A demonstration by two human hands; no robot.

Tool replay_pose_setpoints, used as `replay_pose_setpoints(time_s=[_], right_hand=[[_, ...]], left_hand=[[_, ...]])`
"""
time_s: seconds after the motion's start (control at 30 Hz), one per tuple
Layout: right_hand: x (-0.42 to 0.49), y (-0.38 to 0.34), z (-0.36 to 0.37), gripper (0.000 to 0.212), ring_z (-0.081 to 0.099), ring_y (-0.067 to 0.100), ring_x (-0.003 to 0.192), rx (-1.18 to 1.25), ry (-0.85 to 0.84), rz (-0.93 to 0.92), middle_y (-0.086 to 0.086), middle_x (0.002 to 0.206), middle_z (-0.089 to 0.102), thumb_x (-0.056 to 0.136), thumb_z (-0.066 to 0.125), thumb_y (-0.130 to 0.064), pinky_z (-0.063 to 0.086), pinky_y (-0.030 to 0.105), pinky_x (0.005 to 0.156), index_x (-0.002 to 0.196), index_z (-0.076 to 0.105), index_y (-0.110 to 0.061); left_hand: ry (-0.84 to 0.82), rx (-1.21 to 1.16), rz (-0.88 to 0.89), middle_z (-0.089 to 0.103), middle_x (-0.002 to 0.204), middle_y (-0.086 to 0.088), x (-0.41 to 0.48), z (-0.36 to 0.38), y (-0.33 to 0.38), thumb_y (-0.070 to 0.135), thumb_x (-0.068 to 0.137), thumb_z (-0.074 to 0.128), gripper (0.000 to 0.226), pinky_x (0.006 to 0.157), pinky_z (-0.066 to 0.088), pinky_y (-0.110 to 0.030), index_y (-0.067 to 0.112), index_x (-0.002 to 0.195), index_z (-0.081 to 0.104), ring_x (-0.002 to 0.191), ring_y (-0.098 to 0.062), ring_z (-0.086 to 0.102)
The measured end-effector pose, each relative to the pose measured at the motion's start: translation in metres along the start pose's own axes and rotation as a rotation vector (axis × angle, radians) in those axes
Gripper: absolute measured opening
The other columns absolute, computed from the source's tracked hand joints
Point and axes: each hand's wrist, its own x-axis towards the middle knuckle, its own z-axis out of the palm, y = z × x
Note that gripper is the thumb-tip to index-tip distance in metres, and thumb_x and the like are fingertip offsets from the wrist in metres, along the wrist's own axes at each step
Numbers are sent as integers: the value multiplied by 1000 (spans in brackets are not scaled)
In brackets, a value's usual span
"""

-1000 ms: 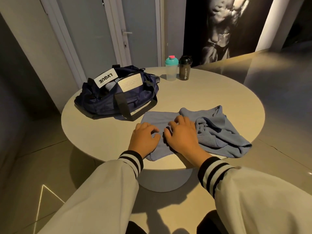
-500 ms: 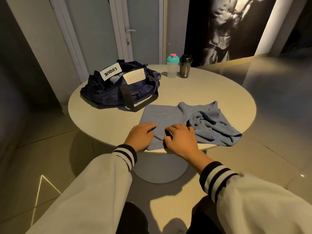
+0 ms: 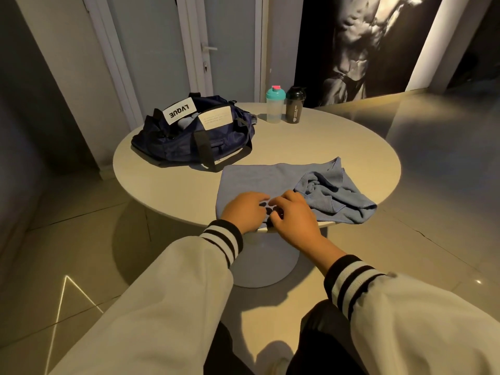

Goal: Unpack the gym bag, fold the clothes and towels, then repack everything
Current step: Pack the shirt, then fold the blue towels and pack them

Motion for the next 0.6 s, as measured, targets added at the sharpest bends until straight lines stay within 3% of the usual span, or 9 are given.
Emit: replay_pose_setpoints(time_s=[0.07,0.17,0.23,0.33,0.43,0.5,0.6], right_hand=[[-2,5,-6,24,51,25,97,-31,23,4,6,100,57,94,59,-23,41,34,70,114,69,-14],[-5,22,-19,26,52,27,98,-148,84,71,6,105,61,93,58,-27,42,36,76,113,69,-16],[-7,35,-23,29,47,30,104,-242,89,161,9,114,57,93,53,-32,41,39,83,114,66,-17],[-9,45,-21,29,42,35,113,-262,45,257,15,125,51,96,48,-35,41,44,91,114,63,-17],[-7,48,-21,25,50,38,104,-214,38,235,17,112,57,98,50,-29,40,41,79,108,65,-12],[-4,52,-28,18,51,37,100,-241,0,246,15,109,58,95,55,-23,34,38,75,105,66,-12],[0,61,-41,20,50,36,107,-317,-6,323,10,117,56,91,58,-16,33,42,87,109,67,-17]], left_hand=[[-69,24,41,54,146,-5,2,11,1,23,105,43,39,115,38,-44,22,143,54,133,-26,50],[-158,259,34,19,167,-2,8,13,-7,33,109,29,50,126,13,-43,25,158,27,153,-23,19],[-190,384,20,11,169,-2,15,9,-11,29,108,28,52,126,9,-45,26,160,21,155,-22,12],[-121,447,-13,30,162,-6,22,9,3,25,104,36,45,123,15,-51,24,149,41,148,-25,28],[14,284,118,47,152,-3,26,27,22,28,103,39,40,118,28,-44,25,141,53,138,-25,41],[-43,206,195,42,157,-1,26,40,30,35,104,38,47,119,29,-42,29,150,44,142,-24,38],[-222,356,200,8,169,1,24,46,33,53,105,31,62,126,5,-43,33,161,14,156,-22,5]])
